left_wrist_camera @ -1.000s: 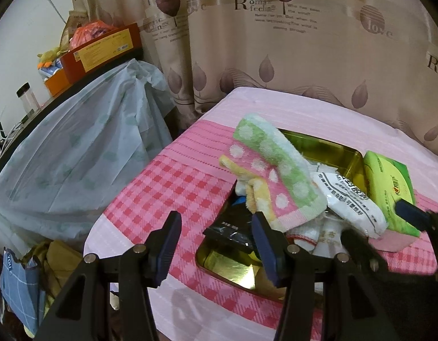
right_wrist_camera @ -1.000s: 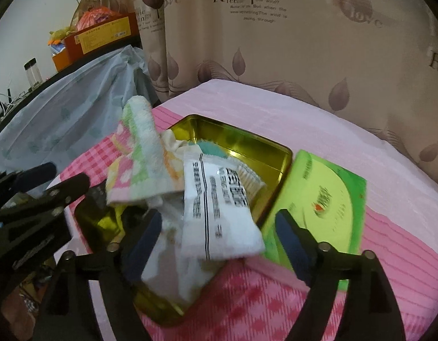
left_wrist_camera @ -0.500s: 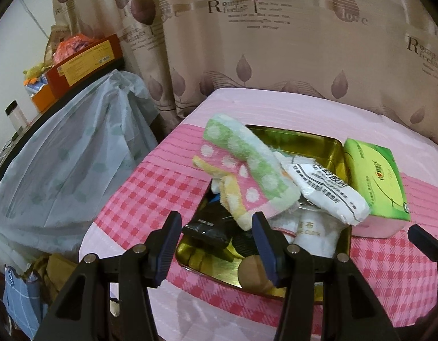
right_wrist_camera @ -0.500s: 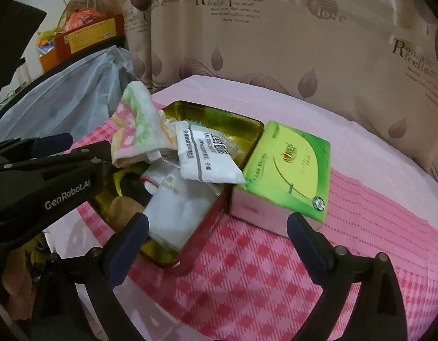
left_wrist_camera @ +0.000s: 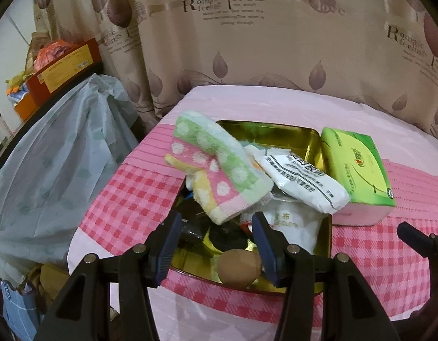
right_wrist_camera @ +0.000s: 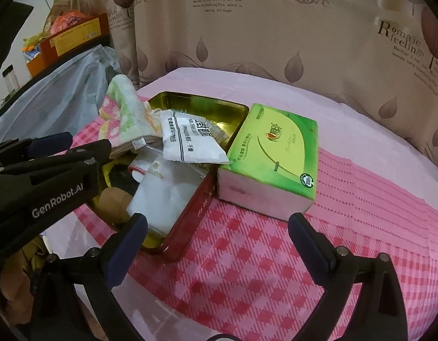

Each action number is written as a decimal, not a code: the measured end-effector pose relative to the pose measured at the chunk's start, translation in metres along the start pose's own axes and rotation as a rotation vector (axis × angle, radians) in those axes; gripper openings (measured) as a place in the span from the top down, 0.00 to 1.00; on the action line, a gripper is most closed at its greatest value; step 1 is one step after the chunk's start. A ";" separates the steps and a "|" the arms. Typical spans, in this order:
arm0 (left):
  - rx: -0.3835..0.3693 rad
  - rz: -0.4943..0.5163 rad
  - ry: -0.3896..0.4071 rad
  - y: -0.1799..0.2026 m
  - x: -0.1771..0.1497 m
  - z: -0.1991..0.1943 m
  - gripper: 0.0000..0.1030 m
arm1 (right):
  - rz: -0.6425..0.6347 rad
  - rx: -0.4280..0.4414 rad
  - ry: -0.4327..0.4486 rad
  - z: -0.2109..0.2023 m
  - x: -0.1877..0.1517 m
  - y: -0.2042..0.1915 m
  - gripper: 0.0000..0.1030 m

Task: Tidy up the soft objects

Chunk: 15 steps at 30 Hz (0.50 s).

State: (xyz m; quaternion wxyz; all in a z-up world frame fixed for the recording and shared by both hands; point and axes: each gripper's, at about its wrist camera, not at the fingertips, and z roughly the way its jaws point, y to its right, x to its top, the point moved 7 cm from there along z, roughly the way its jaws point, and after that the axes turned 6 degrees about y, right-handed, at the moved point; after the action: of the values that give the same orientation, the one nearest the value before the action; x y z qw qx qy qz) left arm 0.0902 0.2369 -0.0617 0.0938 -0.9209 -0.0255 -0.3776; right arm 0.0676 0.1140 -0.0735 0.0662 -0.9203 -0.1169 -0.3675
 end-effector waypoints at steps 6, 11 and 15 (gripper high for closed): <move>-0.009 -0.002 -0.004 0.002 0.000 0.001 0.49 | 0.000 0.003 -0.017 0.003 -0.004 0.000 0.05; -0.014 0.000 -0.008 0.002 0.000 0.001 0.49 | -0.005 0.008 -0.029 0.004 -0.009 -0.002 0.05; -0.014 0.004 -0.011 0.003 -0.001 0.003 0.49 | 0.001 0.012 -0.036 0.005 -0.010 -0.002 0.05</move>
State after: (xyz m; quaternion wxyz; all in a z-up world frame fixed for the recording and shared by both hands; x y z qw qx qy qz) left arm 0.0919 0.2348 -0.0645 0.0881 -0.9235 -0.0216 -0.3726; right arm 0.0630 0.1147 -0.0840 0.0697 -0.9264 -0.1197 -0.3501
